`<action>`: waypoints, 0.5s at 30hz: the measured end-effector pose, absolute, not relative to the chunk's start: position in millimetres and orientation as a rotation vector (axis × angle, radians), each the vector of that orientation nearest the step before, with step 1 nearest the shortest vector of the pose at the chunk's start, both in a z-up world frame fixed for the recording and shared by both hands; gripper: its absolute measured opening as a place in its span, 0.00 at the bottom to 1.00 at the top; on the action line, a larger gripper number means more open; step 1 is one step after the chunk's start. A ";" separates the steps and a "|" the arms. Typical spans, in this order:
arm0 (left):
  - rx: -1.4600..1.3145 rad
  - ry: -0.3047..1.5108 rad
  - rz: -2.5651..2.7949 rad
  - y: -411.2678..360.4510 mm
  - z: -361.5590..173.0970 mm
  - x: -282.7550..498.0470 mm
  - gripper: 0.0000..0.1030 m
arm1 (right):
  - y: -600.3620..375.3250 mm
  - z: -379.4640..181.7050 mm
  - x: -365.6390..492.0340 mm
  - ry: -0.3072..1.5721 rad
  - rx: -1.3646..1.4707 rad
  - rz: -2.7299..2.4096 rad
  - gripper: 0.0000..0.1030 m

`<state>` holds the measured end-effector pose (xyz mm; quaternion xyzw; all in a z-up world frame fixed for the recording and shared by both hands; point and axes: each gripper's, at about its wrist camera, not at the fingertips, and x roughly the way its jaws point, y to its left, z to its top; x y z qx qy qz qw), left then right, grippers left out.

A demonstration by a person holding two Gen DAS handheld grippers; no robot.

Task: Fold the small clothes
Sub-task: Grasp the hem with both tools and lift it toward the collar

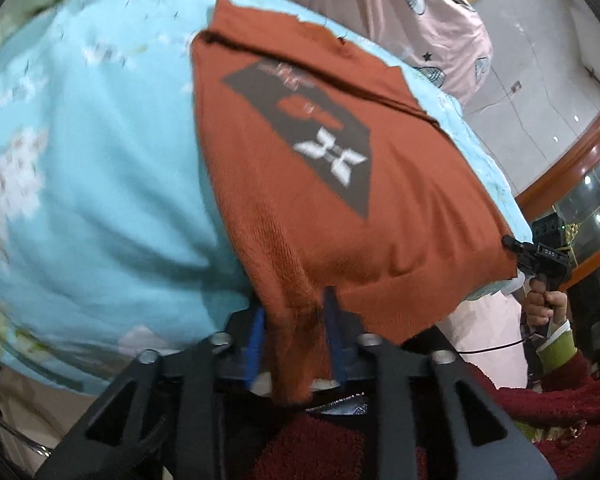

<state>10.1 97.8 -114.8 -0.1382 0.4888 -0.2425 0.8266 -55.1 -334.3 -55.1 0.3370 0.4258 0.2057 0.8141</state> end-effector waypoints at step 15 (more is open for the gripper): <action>-0.298 0.920 -0.576 94.7 -94.6 -1.4 0.07 | -328.4 -27.8 -66.2 0.768 0.729 0.501 0.07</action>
